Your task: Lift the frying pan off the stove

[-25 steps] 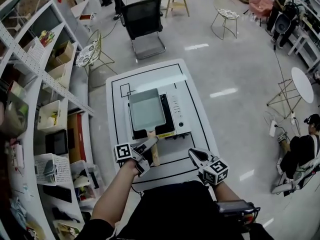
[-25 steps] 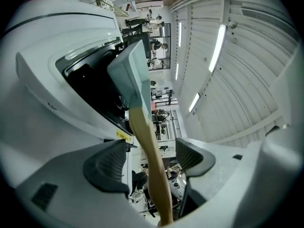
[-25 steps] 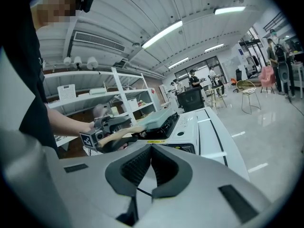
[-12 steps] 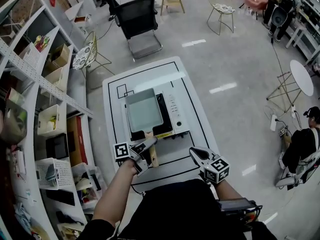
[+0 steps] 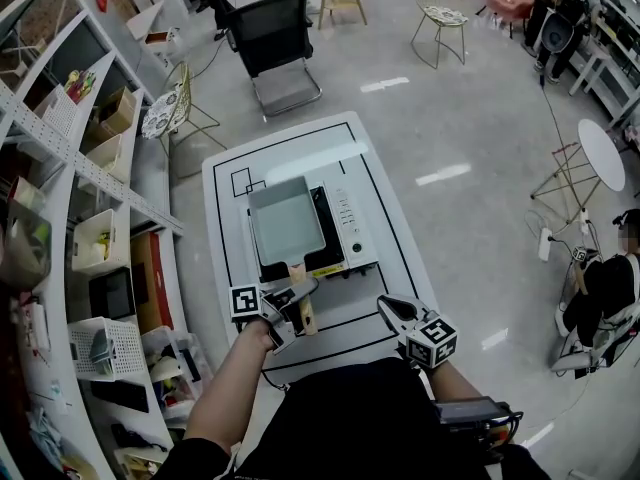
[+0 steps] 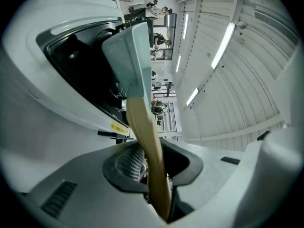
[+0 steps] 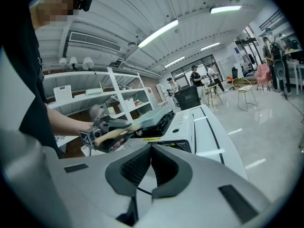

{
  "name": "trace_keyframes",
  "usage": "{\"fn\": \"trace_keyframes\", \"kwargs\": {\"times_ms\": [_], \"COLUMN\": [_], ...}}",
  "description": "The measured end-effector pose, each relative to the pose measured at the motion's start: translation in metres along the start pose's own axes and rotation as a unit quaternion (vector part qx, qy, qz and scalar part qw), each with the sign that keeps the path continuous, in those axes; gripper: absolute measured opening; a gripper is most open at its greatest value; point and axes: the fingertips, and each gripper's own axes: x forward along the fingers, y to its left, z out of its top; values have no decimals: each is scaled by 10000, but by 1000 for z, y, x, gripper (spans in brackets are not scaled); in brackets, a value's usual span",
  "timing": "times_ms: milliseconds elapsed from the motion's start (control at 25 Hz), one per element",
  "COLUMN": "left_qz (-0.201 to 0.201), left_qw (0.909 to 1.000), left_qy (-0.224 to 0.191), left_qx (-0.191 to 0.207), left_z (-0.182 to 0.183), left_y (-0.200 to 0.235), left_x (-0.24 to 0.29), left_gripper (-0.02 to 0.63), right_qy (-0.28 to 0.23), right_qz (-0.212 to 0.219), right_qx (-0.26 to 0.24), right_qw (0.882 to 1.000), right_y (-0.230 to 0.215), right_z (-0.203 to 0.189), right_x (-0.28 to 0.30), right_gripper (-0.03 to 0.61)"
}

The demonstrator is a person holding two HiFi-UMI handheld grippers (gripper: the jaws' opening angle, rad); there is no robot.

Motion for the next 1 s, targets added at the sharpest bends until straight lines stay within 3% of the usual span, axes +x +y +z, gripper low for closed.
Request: {"fn": "trace_keyframes", "kwargs": {"times_ms": [1000], "left_qz": [-26], "left_qw": [9999], "left_qy": [-155], "left_qx": [5], "left_z": [0], "left_y": [-3], "left_x": [-2], "left_gripper": [78], "right_qy": [6], "right_qz": [96], "right_qx": [3], "right_qw": [10000], "right_y": [-6], "right_z": [-11], "right_x": [-5], "right_gripper": [26]}}
